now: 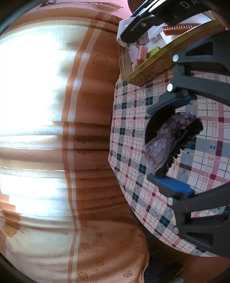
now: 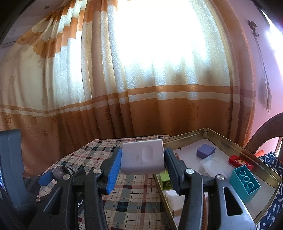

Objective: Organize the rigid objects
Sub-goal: 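Carry the white block and black hair clip toward the gold tin with both grippers, then lower the white block into the tin and open the right gripper while the left releases the clip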

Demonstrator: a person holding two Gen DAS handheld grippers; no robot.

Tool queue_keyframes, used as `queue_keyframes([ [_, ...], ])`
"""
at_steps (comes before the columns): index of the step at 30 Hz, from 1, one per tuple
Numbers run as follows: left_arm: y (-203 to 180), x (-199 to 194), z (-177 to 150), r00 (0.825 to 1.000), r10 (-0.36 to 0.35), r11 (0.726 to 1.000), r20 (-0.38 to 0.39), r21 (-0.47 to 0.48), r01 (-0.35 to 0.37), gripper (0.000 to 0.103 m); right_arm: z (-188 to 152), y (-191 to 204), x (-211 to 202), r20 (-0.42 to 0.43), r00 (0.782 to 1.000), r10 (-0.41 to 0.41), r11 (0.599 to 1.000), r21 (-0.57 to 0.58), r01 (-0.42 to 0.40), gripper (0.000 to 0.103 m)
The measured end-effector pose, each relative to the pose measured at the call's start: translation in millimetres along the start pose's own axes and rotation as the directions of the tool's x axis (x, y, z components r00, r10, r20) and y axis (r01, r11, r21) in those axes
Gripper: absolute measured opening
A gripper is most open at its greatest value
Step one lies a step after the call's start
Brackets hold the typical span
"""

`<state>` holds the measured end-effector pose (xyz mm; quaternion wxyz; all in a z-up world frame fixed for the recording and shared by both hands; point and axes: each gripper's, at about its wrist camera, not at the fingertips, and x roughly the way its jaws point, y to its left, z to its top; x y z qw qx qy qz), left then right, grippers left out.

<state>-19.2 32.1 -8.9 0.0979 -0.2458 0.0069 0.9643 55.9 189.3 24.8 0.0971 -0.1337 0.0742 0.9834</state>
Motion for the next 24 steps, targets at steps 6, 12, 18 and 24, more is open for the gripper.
queue_keyframes([
  [6, -6.9, -7.3, 1.9, 1.0, -0.016, 1.0, 0.009, 0.003, 0.016, 0.068, 2.8, -5.0, -7.1, 0.008, 1.0, -0.006, 1.0, 0.004, 0.006, 0.052],
  [12, -12.5, -14.5, 6.0, 0.999, -0.027, 1.0, 0.02, 0.006, 0.027, 0.068, 5.2, -11.5, -13.6, 0.013, 1.0, -0.006, 1.0, 0.011, 0.006, 0.052],
  [18, -21.0, -25.4, 11.6, 0.998, -0.042, 0.999, 0.04, 0.024, 0.041, 0.068, 11.5, -19.4, -21.8, 0.03, 1.0, -0.007, 1.0, 0.026, 0.006, 0.052],
  [24, -28.1, -34.6, 16.6, 0.997, -0.061, 0.998, 0.055, 0.032, 0.059, 0.068, 16.0, -26.9, -31.1, 0.043, 0.999, -0.017, 0.999, 0.03, 0.015, 0.052],
])
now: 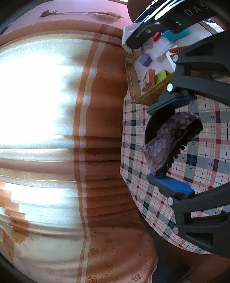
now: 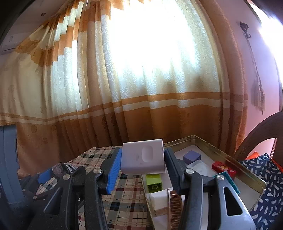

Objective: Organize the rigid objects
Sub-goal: 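Lower the white block into the tin and open the right gripper while the left releases the clip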

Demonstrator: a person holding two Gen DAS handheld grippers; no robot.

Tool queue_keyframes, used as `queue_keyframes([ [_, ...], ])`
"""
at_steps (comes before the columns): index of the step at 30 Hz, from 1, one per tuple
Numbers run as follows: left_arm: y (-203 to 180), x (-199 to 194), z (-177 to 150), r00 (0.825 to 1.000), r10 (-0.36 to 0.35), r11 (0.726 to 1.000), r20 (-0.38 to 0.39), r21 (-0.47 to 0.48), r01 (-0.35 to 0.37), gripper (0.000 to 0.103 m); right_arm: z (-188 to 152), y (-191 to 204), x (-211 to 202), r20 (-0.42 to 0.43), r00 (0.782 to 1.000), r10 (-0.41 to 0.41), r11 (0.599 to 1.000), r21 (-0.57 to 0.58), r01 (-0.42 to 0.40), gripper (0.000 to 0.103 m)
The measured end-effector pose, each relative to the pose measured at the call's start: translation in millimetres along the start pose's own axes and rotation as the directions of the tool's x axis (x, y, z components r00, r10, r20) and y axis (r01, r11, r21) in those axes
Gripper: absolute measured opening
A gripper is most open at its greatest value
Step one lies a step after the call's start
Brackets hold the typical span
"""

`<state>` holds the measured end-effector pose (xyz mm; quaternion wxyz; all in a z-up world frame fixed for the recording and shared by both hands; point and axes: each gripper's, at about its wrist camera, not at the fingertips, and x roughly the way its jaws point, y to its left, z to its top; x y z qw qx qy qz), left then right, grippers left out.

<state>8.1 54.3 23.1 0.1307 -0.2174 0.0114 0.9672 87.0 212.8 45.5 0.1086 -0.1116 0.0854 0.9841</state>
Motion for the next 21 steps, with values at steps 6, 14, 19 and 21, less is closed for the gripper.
queue_keyframes([
  [6, -16.8, -5.8, 4.8, 0.999, -0.034, 0.999, 0.012, 0.024, 0.034, 0.068, 5.4, -14.8, -7.0, 0.019, 0.999, -0.026, 1.0, 0.007, 0.026, 0.052],
  [14, -41.8, -13.9, 13.3, 0.997, -0.076, 0.996, 0.034, 0.058, 0.073, 0.068, 13.5, -45.1, -13.3, 0.035, 0.996, -0.081, 0.996, 0.033, 0.08, 0.052],
  [19, -60.1, -15.8, 19.5, 0.993, -0.107, 0.991, 0.041, 0.081, 0.104, 0.068, 19.1, -62.5, -16.2, 0.048, 0.992, -0.116, 0.993, 0.033, 0.115, 0.052],
  [21, -66.8, -15.3, 21.6, 0.991, -0.126, 0.989, 0.036, 0.081, 0.123, 0.068, 22.3, -70.2, -16.2, 0.05, 0.99, -0.13, 0.991, 0.032, 0.128, 0.052],
])
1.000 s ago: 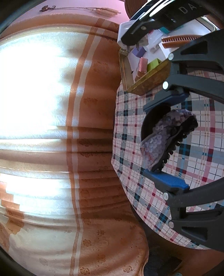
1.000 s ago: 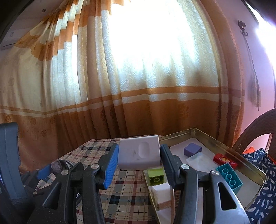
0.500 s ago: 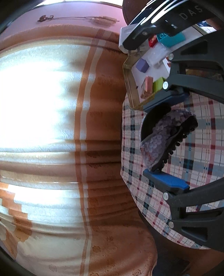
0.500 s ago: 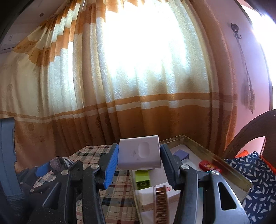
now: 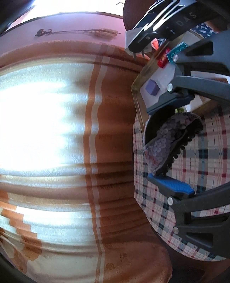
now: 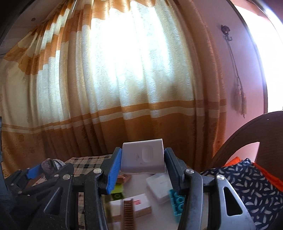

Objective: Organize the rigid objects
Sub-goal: 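Lower the white block into the tin and open the right gripper while the left releases the clip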

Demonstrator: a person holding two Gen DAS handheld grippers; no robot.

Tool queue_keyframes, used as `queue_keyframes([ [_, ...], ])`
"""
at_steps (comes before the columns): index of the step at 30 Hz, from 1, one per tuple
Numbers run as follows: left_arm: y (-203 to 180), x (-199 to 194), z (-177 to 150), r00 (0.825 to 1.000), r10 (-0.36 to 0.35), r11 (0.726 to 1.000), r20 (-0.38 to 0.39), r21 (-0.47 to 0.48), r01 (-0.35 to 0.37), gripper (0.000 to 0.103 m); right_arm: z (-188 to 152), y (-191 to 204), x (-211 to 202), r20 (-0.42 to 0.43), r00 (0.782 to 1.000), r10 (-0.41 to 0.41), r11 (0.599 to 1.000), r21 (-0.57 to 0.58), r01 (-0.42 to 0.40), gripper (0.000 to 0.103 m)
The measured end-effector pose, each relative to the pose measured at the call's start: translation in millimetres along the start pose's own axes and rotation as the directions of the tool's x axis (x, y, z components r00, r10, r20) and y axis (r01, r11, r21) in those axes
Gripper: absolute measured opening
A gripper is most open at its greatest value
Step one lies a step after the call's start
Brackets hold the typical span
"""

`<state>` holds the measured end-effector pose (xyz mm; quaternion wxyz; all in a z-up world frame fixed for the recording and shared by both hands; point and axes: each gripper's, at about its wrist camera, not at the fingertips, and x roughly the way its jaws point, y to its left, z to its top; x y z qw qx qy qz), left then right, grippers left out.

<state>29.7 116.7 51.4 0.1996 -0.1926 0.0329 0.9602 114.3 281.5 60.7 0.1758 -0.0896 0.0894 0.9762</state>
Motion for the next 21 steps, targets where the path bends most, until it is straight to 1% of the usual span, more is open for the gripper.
queue_keyframes([
  [6, -13.9, 9.4, 9.1, 0.998, -0.059, 0.998, -0.026, -0.025, 0.058, 0.068, 11.4, -25.6, 8.3, -0.002, 0.999, -0.047, 0.999, -0.017, 0.047, 0.052],
  [11, -30.2, 16.8, 17.3, 0.996, -0.08, 0.997, -0.026, -0.007, 0.08, 0.068, 20.8, -42.7, 18.5, -0.007, 0.997, -0.081, 0.996, -0.036, 0.081, 0.052],
  [18, -59.1, 34.3, 22.0, 0.991, -0.115, 0.993, -0.067, 0.01, 0.116, 0.068, 27.5, -48.2, 37.1, -0.051, 0.996, -0.076, 0.996, -0.06, 0.073, 0.052],
  [21, -69.4, 39.7, 20.2, 0.99, -0.117, 0.993, -0.082, 0.025, 0.119, 0.068, 30.7, -48.3, 48.4, -0.087, 0.995, -0.05, 0.997, -0.062, 0.045, 0.052],
])
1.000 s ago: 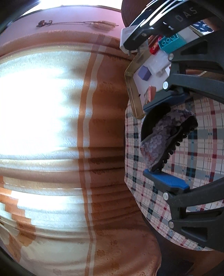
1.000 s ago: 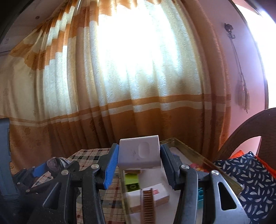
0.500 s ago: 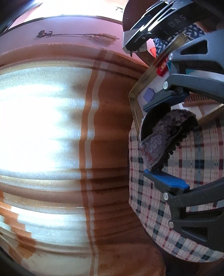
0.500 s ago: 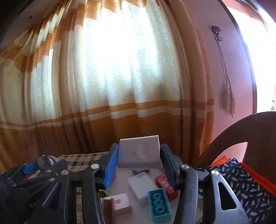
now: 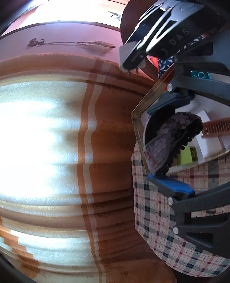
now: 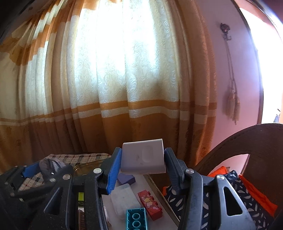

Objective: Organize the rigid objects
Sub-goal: 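Lower the white block into the tin and open the right gripper while the left releases the clip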

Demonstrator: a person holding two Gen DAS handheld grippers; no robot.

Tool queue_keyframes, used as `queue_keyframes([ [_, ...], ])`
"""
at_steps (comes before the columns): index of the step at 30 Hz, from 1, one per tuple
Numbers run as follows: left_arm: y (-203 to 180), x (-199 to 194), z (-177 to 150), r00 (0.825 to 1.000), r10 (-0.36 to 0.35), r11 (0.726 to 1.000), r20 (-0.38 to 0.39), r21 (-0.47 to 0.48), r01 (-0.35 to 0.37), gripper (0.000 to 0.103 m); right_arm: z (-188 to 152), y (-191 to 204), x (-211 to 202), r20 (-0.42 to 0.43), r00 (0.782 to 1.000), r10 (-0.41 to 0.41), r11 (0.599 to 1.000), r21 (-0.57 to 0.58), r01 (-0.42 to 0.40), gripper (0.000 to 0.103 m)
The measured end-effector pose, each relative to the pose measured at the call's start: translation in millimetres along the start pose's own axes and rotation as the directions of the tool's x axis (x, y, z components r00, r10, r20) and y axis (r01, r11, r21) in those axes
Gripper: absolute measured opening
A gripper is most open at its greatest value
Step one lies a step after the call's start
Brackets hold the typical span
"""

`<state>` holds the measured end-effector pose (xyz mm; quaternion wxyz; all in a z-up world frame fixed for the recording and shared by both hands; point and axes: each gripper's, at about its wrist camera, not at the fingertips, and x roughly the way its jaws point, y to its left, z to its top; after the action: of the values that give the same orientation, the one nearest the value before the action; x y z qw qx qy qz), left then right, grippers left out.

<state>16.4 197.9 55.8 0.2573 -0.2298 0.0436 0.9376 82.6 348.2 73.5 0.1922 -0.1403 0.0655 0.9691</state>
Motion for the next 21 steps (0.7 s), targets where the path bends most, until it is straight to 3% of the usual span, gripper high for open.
queue_keyframes([
  [7, -9.3, 11.1, 0.6, 1.0, -0.003, 1.0, -0.026, 0.006, 0.003, 0.068, 6.8, 2.4, 14.7, -0.043, 0.999, 0.008, 1.0, -0.022, -0.009, 0.052],
  [21, -13.6, 41.8, -4.5, 0.988, 0.03, 0.999, -0.152, -0.016, -0.032, 0.068, 13.9, 3.9, 58.6, -0.194, 0.98, 0.047, 0.997, -0.054, -0.059, 0.052],
])
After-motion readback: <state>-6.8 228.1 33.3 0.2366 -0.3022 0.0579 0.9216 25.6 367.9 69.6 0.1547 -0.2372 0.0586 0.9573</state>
